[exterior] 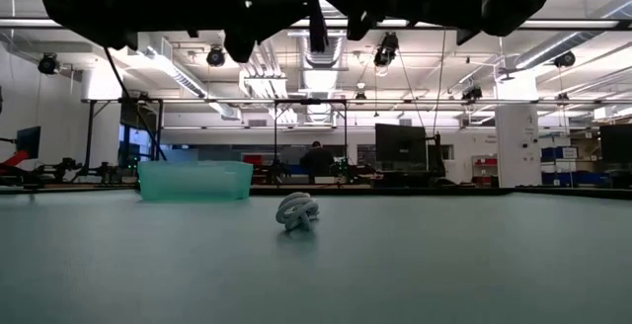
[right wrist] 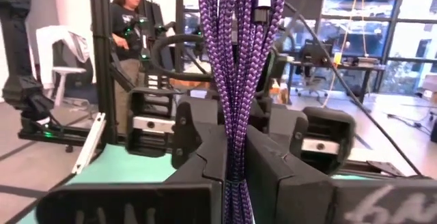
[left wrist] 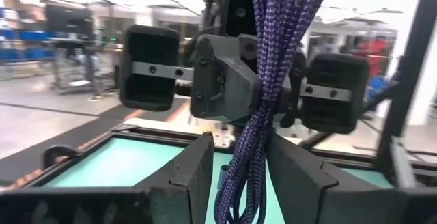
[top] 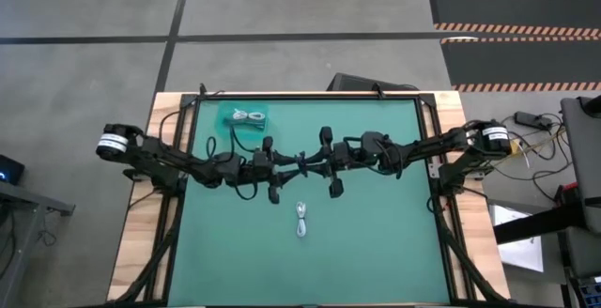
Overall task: Pick and place USB-C Cables
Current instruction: Put the violet USB cable into the blue bin
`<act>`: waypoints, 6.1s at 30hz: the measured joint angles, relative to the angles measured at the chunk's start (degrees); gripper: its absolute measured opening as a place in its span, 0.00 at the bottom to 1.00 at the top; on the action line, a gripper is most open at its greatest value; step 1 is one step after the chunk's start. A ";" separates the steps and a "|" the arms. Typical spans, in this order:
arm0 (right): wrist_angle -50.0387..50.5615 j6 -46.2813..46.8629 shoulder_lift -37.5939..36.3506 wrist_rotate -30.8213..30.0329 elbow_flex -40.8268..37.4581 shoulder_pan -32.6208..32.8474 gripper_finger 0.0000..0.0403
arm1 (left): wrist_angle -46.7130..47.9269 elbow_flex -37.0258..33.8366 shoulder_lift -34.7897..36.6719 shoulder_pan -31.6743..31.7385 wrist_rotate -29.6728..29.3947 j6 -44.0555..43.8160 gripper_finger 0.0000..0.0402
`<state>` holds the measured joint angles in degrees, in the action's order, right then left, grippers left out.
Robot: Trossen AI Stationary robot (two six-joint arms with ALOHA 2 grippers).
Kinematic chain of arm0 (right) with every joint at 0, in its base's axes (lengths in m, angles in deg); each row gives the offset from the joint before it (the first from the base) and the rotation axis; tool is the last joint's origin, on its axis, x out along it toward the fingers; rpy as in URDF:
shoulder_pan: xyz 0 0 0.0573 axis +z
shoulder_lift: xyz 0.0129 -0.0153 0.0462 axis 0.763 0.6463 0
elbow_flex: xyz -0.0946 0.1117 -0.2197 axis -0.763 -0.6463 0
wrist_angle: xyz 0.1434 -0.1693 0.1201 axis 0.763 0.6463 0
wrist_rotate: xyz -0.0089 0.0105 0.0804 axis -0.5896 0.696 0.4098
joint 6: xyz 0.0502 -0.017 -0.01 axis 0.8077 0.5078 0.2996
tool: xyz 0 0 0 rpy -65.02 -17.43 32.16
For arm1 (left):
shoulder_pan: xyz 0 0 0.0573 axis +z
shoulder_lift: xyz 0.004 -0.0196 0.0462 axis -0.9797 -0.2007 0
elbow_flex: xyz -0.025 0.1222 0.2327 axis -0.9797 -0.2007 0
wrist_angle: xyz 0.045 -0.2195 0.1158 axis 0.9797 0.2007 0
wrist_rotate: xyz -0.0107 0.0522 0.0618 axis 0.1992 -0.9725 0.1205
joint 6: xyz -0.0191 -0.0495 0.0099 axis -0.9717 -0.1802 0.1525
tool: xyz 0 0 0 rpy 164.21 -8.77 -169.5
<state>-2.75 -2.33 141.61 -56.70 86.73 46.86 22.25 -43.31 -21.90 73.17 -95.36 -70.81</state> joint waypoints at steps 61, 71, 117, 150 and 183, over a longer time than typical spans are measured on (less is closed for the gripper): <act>8.31 -1.75 -4.65 -3.81 -0.07 -1.22 0.52 | 0.94 1.14 0.27 0.41 3.24 1.38 0.05; 24.92 -1.73 -14.62 -4.33 -0.07 -1.19 0.52 | 19.38 2.69 8.26 0.55 -2.24 0.93 0.05; 48.23 -3.43 -24.06 -8.24 -0.11 -1.18 0.52 | 121.53 36.90 0.32 35.09 -6.87 39.81 0.05; 49.43 -4.72 -24.04 -8.24 -0.15 -1.17 0.52 | 111.29 34.14 -5.68 50.92 7.93 47.55 0.05; 50.65 -4.72 -24.02 -8.24 -0.31 -1.16 0.52 | 110.04 34.06 -11.52 51.42 7.99 47.63 0.05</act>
<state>47.90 -7.05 117.59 -64.94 86.43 45.70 132.29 -9.25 -33.42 124.60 -87.37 -23.18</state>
